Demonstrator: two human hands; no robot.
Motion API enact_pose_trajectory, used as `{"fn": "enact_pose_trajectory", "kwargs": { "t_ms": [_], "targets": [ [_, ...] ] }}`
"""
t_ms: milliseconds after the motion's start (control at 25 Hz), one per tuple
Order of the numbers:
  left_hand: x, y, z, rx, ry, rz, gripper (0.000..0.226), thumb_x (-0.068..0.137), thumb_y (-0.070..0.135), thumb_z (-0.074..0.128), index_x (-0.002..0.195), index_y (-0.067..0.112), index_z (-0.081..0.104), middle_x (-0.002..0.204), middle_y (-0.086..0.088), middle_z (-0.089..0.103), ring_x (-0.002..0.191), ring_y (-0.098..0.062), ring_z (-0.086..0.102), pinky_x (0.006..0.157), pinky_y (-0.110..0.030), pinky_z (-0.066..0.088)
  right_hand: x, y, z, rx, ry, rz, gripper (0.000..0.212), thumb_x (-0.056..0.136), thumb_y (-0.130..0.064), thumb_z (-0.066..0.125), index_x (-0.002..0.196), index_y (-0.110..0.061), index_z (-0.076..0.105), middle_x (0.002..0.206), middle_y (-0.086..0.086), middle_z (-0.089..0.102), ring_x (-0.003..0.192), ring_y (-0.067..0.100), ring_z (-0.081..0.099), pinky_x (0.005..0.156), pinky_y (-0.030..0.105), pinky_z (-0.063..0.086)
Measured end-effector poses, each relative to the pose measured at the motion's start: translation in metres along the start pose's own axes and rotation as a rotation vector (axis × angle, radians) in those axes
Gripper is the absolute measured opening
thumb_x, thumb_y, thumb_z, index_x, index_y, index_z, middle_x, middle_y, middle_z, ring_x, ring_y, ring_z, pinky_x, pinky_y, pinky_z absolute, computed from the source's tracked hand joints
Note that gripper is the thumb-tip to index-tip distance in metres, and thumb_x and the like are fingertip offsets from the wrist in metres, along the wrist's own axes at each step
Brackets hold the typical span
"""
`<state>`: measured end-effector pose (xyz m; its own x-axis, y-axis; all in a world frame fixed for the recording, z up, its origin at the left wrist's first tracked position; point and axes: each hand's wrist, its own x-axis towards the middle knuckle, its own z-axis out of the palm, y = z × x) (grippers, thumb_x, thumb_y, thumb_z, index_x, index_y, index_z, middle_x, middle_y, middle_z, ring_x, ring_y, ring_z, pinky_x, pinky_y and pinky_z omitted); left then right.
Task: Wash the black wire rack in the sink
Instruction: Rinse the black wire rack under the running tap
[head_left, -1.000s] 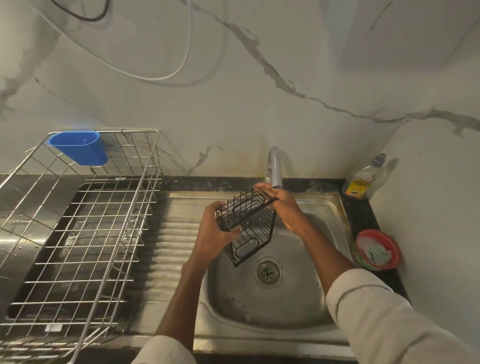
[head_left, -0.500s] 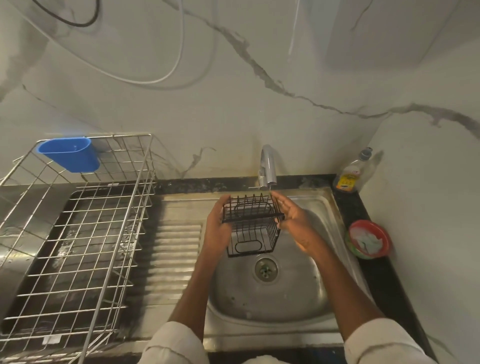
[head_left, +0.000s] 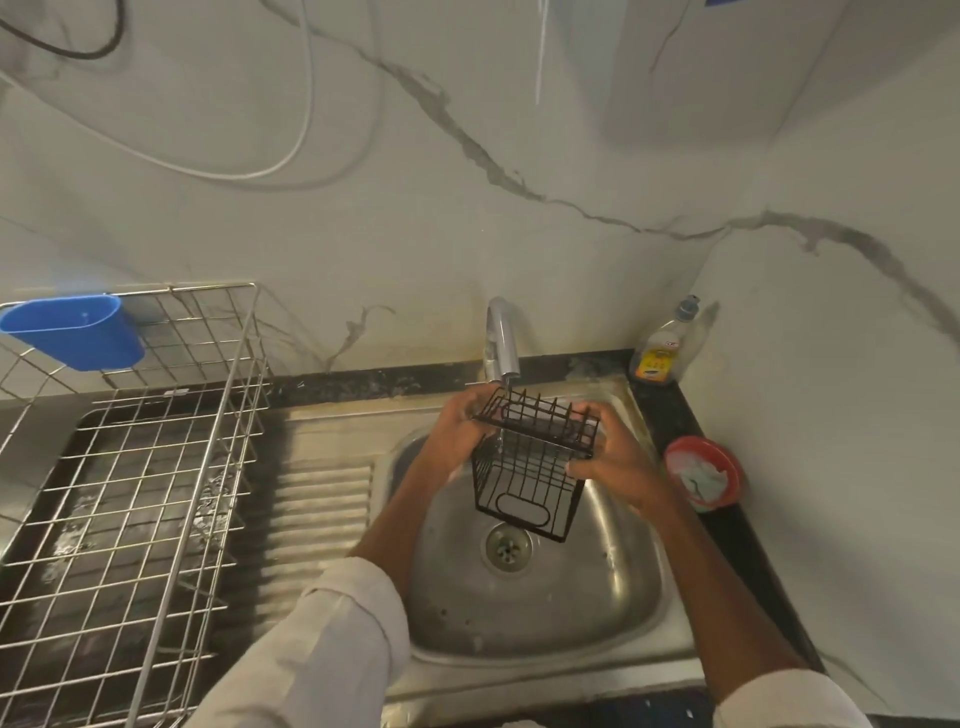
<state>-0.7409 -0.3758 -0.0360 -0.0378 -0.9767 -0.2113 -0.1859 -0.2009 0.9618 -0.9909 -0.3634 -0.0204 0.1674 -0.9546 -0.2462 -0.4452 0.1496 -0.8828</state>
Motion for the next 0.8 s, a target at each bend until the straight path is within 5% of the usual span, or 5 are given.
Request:
{"fn": "enact_pose_trajectory", "kwargs": {
  "t_ms": [120, 320, 520, 680, 800],
  "targets": [
    [0.009, 0.012, 0.008, 0.047, 0.023, -0.002, 0.038, 0.101, -0.005, 0.056, 0.124, 0.020, 0.073, 0.117, 0.001, 0.076, 0.110, -0.011, 0.071, 0.099, -0.033, 0.056, 0.001, 0.000, 0.009, -0.073, 0.148, -0.066, 0.077, 0.066, -0.010, 0.086, 0.129, -0.033, 0.049, 0.122, -0.005, 0.061, 0.111, 0.016, 0.065, 0.086, 0.040, 0.061],
    [0.008, 0.005, 0.017, 0.136, 0.013, -0.061, 0.035, 0.103, -0.003, 0.056, 0.133, 0.013, 0.067, 0.120, 0.000, 0.074, 0.107, -0.005, 0.068, 0.091, -0.027, 0.057, -0.004, -0.004, 0.010, -0.084, 0.337, -0.062, 0.070, 0.067, -0.010, 0.089, 0.125, -0.022, 0.053, 0.113, -0.011, 0.055, 0.106, 0.011, 0.057, 0.079, 0.021, 0.048],
    [-0.007, -0.002, 0.021, 0.178, 0.064, -0.068, 0.031, 0.107, 0.001, 0.051, 0.129, 0.016, 0.068, 0.104, 0.013, 0.068, 0.097, 0.002, 0.064, 0.075, -0.006, 0.050, -0.001, 0.006, 0.010, -0.075, 0.191, -0.072, 0.074, 0.067, 0.000, 0.085, 0.129, -0.025, 0.052, 0.117, -0.011, 0.054, 0.111, 0.013, 0.058, 0.080, 0.022, 0.053],
    [-0.019, -0.016, 0.000, 0.192, 0.050, -0.057, 0.045, 0.102, -0.006, 0.053, 0.140, 0.018, 0.063, 0.123, 0.001, 0.073, 0.114, -0.009, 0.068, 0.103, -0.030, 0.055, 0.009, 0.006, 0.024, 0.033, 0.016, -0.060, 0.088, 0.071, 0.005, 0.077, 0.139, -0.043, 0.048, 0.131, -0.003, 0.060, 0.112, 0.019, 0.067, 0.084, 0.047, 0.063],
    [-0.036, -0.025, -0.015, 0.253, 0.125, -0.049, 0.052, 0.102, -0.008, 0.052, 0.149, 0.012, 0.053, 0.140, -0.003, 0.064, 0.129, -0.016, 0.059, 0.111, -0.028, 0.047, 0.020, -0.010, 0.037, 0.081, -0.046, -0.013, 0.092, 0.081, 0.016, 0.066, 0.144, -0.048, 0.048, 0.135, -0.005, 0.059, 0.105, 0.026, 0.072, 0.073, 0.039, 0.065]
  ]
}}
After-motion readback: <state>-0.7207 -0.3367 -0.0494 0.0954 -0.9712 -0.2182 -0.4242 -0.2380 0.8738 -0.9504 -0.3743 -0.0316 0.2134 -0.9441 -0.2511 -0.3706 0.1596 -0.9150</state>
